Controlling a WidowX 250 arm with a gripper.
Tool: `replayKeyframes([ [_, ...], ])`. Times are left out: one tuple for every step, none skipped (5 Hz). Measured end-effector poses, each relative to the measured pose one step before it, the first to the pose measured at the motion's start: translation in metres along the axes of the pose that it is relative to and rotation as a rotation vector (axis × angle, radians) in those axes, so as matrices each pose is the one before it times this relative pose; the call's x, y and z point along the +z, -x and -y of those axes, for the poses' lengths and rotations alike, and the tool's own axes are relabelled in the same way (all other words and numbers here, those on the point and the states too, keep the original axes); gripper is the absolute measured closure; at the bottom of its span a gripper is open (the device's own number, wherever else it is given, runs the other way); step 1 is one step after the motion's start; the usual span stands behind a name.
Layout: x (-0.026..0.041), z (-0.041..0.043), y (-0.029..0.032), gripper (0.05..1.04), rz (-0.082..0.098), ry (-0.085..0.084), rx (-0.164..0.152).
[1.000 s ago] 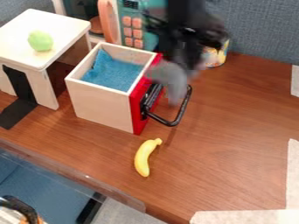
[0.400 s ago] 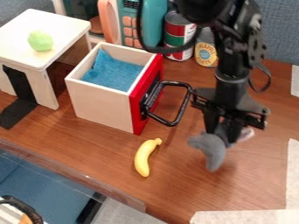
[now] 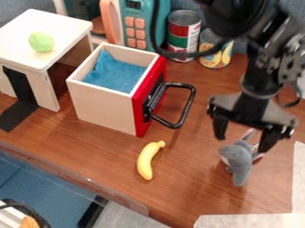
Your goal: Take the teddy bear out of the drawer and put it on the right side of the table
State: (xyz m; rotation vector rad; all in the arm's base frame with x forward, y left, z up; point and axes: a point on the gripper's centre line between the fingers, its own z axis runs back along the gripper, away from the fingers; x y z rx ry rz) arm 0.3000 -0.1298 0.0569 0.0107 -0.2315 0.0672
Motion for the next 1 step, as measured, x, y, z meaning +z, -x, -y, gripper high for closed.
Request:
replayKeyframes([
  [0.01727, -0.00123, -0.00616, 0.078, 0.0158, -0.0021, 0.0711],
])
